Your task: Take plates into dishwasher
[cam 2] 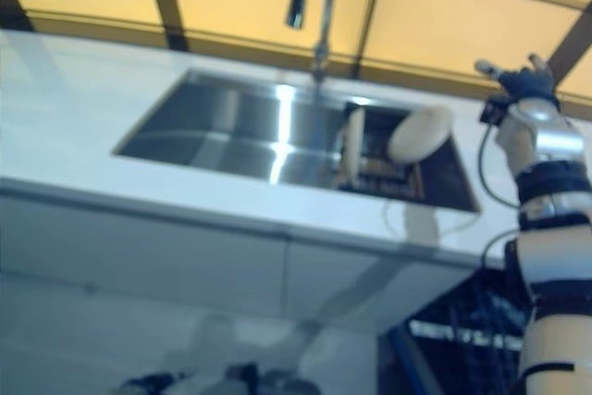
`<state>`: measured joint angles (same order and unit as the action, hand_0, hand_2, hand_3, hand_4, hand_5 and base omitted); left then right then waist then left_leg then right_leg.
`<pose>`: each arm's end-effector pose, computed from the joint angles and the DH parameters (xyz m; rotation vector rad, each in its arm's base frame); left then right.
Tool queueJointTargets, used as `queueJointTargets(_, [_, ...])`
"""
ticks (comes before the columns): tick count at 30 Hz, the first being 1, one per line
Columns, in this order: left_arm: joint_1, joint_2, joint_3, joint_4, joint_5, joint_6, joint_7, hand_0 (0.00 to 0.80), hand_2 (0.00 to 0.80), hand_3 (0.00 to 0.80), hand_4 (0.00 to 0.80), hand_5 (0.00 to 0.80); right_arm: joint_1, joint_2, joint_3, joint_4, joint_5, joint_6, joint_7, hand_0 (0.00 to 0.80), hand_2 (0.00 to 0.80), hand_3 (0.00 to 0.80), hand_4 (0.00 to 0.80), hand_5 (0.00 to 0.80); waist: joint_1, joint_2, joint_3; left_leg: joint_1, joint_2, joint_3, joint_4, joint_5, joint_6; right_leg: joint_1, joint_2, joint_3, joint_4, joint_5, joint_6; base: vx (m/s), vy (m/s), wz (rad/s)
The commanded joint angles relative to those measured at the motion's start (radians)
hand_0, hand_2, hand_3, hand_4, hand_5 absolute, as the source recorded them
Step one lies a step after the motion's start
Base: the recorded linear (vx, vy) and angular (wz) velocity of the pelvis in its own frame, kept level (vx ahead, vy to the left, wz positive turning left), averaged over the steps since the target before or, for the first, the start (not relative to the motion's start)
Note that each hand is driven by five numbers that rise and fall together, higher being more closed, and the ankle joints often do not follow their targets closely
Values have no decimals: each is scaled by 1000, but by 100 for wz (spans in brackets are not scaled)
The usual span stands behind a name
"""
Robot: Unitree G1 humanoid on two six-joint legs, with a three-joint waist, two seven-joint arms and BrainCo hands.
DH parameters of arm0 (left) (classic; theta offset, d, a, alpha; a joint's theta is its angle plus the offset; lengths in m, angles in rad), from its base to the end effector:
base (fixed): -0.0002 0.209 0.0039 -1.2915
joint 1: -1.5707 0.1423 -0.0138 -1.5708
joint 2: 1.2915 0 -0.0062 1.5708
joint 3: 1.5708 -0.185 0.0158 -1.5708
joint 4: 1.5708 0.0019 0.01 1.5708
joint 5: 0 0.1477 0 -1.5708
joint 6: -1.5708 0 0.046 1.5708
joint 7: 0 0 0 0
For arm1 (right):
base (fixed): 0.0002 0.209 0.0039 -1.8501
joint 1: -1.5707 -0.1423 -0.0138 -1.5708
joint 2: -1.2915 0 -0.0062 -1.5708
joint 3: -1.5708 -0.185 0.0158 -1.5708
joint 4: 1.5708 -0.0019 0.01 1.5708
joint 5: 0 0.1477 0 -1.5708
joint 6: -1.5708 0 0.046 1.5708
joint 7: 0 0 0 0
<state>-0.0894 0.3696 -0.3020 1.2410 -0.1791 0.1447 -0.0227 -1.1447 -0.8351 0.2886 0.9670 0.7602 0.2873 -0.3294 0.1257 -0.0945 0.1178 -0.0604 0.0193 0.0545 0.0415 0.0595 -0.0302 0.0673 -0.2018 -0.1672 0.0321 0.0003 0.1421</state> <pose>0.0983 0.2625 -0.1106 0.3445 1.3188 0.0831 0.3477 -0.3026 0.2502 -0.0111 0.0383 -0.5802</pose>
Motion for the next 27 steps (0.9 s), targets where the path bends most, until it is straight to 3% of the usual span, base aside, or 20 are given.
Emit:
queueJointTargets(1, [-3, 20, -31, 9, 7, -28, -4, 0, 0, 0, 0, 0, -76, -54, 28, -31, 6, -31, -6, 0, 0, 0, 0, 0, 6, 13, 19, 59, 55, -46, -24, 9, -13, -82, -29, 35, 241, 95, 10, 196, -68, -10])
queueJointTargets(2, [6, 25, -27, 5, -8, -28, -1, 0, 0, 0, 0, 0, -77, -51, 33, -40, 0, -28, 0, 0, 0, 0, 0, 0, -2, 10, 28, 78, 57, -53, -36, 9, -18, -99, -14, 44, 203, 107, 11, 198, -184, -14])
queueJointTargets(3, [8, 30, -31, 10, -36, -32, 0, 0, 0, 0, 0, 0, -89, -49, 47, -32, -8, -33, 8, 0, 0, 0, 0, 0, -9, 3, 33, 89, 62, -54, -36, 0, -27, -106, -8, 37, 80, 116, 9, 192, -235, -18])
queueJointTargets(4, [8, 37, -13, 16, -38, -33, 1, 0, 0, 0, 0, 0, -103, -47, 57, -37, 19, -39, 3, 0, 0, 0, 0, 0, -18, 6, 44, 86, 78, -63, -28, -7, -26, -105, 3, 66, 82, 99, -2, 155, -212, -17])
queueJointTargets(6, [19, 33, 10, 14, -56, -33, 27, 0, 0, 0, 0, 0, -75, -56, 48, -83, 12, 1, 1, 0, 0, 0, 0, 0, -19, 0, 44, 85, 90, -65, -37, 2, -33, -92, 25, 67, 59, 86, -4, 195, -196, 4])
queueJointTargets(8, [12, 28, 0, -1, -14, -25, 2, 0, 0, 0, 0, 0, -68, -76, 45, -84, 27, -5, -3, 0, 0, 0, 0, 0, -14, -8, 40, 75, 102, -50, -49, 18, -44, -64, 29, 31, 9, 89, -13, 143, -158, 23])
queueJointTargets(13, [-10, 1, -60, 7, 7, -54, -6, 0, 0, 0, 0, 0, -129, -121, 69, -18, 19, -22, -16, 0, 0, 0, 0, 0, 3, -12, 53, 34, 97, -58, -110, 50, -67, -42, 45, 5, -93, 114, -11, 34, -61, 22])
queueJointTargets(16, [2, 2, -57, 14, -2, -70, 2, 0, 0, 0, 0, 0, -148, -126, 80, -15, 32, -28, -32, 0, 0, 0, 0, 0, 6, -4, 61, 20, 98, -54, -128, 53, -76, -51, 40, -16, -114, 123, -5, 20, 5, 9])
queueJointTargets(27, [25, 5, -58, 7, 3, -94, -19, 0, 0, 0, 0, 0, -157, -117, 73, -46, 97, -46, -38, 0, 0, 0, 0, 0, -1, 15, 80, -1, 100, -48, -129, 43, -85, -82, 28, -23, -119, 127, 2, 38, 3, 2])
